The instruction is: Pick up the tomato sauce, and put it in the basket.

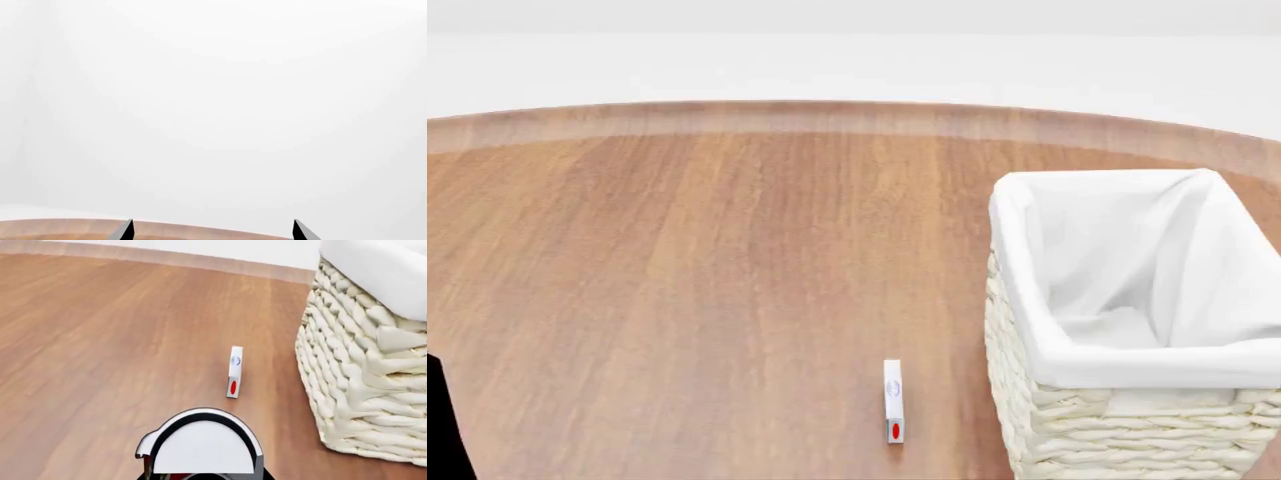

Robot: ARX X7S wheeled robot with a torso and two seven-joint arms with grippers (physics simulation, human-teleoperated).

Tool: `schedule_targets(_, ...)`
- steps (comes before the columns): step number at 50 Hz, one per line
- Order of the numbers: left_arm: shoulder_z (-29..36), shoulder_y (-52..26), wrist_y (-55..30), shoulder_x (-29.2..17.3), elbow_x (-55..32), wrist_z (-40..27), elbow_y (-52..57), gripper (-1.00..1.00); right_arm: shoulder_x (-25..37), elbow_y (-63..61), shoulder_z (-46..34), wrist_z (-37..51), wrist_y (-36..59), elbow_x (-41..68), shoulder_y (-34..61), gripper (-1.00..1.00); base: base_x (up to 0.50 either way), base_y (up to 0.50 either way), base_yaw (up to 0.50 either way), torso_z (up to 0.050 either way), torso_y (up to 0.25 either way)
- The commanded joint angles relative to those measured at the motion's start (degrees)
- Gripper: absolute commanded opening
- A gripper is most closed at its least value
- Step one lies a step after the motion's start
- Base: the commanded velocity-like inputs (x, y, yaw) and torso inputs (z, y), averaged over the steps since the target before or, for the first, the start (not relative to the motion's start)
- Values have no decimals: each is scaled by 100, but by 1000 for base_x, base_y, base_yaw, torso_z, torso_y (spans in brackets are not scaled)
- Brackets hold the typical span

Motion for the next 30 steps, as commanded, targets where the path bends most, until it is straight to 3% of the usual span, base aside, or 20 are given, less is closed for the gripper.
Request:
schedule_targets(1,-87,17,20,-65,-105,-17,21,100,-84,298,3,-182,510,-171,739,-100,0,0,0,0,0)
schedule_targets(30,-59,135,116,-90,-115,-56,19,100,-18,-33,199,-456,2290,284,3040,-100,0,0,0,0,0)
